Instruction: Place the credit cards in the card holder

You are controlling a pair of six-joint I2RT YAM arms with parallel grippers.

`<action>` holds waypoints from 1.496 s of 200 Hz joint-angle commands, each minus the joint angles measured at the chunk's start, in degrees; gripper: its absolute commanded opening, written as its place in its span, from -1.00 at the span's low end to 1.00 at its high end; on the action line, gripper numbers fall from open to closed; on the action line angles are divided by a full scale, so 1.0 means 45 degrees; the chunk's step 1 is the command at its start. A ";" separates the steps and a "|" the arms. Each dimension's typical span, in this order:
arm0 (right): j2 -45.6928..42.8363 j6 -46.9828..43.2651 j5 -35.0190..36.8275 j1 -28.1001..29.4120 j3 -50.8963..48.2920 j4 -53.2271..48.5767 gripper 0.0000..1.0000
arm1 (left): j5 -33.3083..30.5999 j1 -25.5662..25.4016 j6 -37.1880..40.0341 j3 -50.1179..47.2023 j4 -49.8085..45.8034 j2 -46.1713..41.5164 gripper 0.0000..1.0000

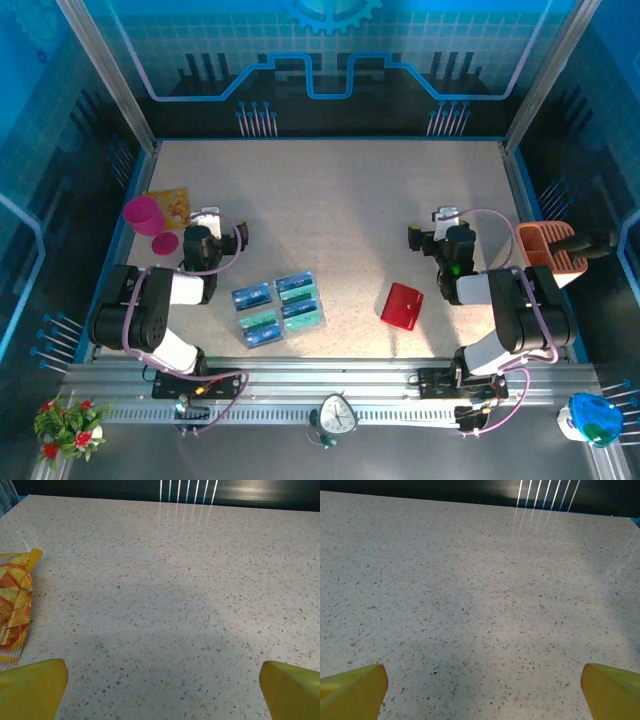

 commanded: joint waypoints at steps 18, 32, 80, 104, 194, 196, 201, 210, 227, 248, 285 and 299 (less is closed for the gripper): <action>0.0120 -0.0189 0.0204 0.0198 0.0255 0.0568 0.99 | 0.0309 -0.0005 -0.0125 0.0211 0.0373 0.0149 0.99; 0.0120 -0.0187 0.0218 0.0188 0.0269 0.0564 0.99 | 0.0350 -0.0003 -0.0123 0.0194 0.0372 0.0140 0.99; 0.0120 -0.0177 0.0124 0.0136 0.0269 0.0531 0.99 | 0.0403 0.0027 -0.0142 0.0197 0.0386 0.0121 0.99; 0.0120 -0.0138 -0.0026 0.0081 0.0272 0.0510 0.99 | 0.0398 0.0029 -0.0142 0.0215 0.0341 0.0142 0.98; 0.0119 -0.0135 -0.0057 0.0053 0.0290 0.0474 0.99 | 0.0286 -0.0021 -0.0105 0.0257 0.0289 0.0154 0.99; 0.0120 -0.0144 -0.0055 0.0052 0.0287 0.0477 0.99 | 0.0272 -0.0013 -0.0105 0.0264 0.0295 0.0154 0.98; 0.0120 -0.0139 -0.0059 0.0056 0.0296 0.0462 0.99 | 0.0266 -0.0041 -0.0105 0.0258 0.0302 0.0146 0.99; 0.0111 -0.0143 -0.0054 0.0061 0.0288 0.0488 0.99 | 0.0244 -0.0043 -0.0088 0.0244 0.0317 0.0156 0.99; 0.0123 -0.0140 -0.0056 0.0052 0.0286 0.0491 0.99 | 0.0221 -0.0072 -0.0085 0.0234 0.0349 0.0150 0.98; 0.0116 -0.0136 -0.0067 0.0051 0.0286 0.0491 0.99 | 0.0222 -0.0062 -0.0086 0.0243 0.0347 0.0160 0.99; 0.0101 -0.0100 -0.0226 -0.0021 0.0287 0.0444 0.99 | 0.0227 -0.0062 -0.0076 0.0227 0.0374 0.0145 0.98; 0.0105 -0.0099 -0.0223 -0.0026 0.0276 0.0517 0.99 | 0.0204 -0.0062 -0.0067 0.0169 0.0479 0.0131 0.99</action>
